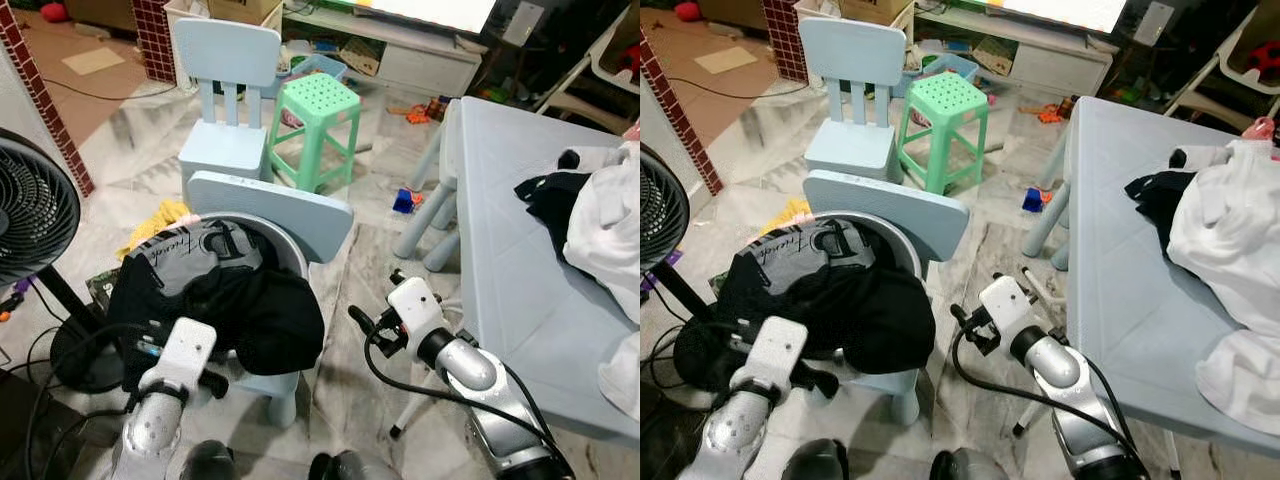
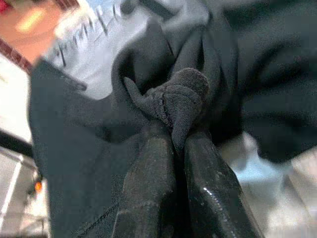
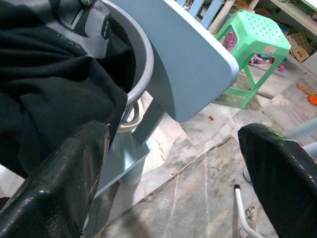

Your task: Hang hanger

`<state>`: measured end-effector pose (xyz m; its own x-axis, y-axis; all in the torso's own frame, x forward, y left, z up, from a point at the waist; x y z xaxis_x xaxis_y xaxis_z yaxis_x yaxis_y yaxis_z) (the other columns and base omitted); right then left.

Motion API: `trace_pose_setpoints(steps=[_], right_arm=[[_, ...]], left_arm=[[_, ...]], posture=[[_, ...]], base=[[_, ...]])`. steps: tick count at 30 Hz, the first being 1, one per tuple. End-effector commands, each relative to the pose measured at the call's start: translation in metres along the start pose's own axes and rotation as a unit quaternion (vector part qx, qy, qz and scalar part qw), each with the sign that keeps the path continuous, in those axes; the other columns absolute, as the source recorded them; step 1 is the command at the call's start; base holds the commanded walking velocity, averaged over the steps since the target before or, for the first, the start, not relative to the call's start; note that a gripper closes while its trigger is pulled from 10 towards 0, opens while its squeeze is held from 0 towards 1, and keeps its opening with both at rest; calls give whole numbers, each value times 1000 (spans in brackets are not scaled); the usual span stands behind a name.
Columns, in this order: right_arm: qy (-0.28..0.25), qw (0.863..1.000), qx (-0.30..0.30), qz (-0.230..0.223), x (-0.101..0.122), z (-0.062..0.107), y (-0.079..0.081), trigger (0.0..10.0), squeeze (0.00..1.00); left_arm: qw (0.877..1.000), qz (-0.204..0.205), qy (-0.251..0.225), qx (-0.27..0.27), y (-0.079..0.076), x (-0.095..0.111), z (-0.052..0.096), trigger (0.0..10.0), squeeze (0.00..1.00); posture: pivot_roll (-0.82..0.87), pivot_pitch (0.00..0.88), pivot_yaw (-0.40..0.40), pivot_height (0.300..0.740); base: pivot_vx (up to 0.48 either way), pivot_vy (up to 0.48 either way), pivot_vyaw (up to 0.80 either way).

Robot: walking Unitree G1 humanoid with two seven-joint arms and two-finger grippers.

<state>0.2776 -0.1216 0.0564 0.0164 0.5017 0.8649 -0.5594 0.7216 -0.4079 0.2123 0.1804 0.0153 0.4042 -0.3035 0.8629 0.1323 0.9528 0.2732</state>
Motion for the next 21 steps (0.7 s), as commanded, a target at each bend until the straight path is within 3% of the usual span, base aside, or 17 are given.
trace_pose_setpoints(steps=[1, 2, 12, 14, 15, 17, 21], right_arm=[[0, 1000, -6, 4, 0, 0, -4, 10000, 0], [-1, 1000, -6, 4, 0, 0, -4, 10000, 0], [-2, 1000, -6, 3, -1, -2, -4, 10000, 0], [-2, 1000, -6, 3, -1, -3, -4, 10000, 0], [-5, 1000, -3, 1, 1, -6, -1, 10000, 0], [-7, 1000, 1, 1, 3, -8, 1, 10000, 0], [-9, 1000, 2, 1, 3, -9, 1, 10000, 0]], left_arm=[[1000, 1, 10, -19, -4, -4, 1, 10000, 59], [1000, 0, 21, -18, -2, -9, 2, 10000, 1000], [997, -40, 49, -32, 6, -16, 7, 10000, 1000], [997, -56, 45, -27, 11, -17, 8, 10000, 1000], [996, -89, 30, -7, 24, -13, 7, 10000, 1000], [996, -88, 24, 5, 31, -9, 6, 10000, 1000], [998, -54, 37, -9, 27, -10, 7, 10000, 1000]], posture=[[42, 68, -124, 740], [46, 69, -127, 740], [61, 71, -124, 740], [65, 71, -124, 740], [71, 70, -127, 740], [74, 70, -127, 740], [80, 72, -127, 740]], base=[[0, 0, 0], [0, 0, 0], [0, 0, 0], [0, 0, 0], [0, 0, 0], [0, 0, 0], [0, 0, 0]])
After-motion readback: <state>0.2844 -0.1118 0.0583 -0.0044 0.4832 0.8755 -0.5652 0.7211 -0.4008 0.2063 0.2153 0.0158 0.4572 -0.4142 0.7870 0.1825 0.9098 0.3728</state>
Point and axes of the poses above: a point about 5 cm out from each wrist's last joint towards the gripper, its own z axis pointing back from the gripper into the wrist, its own x axis along the axis of the wrist's last joint, y = z × x, the point moved 3 cm from there along -z, pointing out of the wrist towards the gripper, and after that the axes turned 10 degrees about z, right-handed, at the moved point
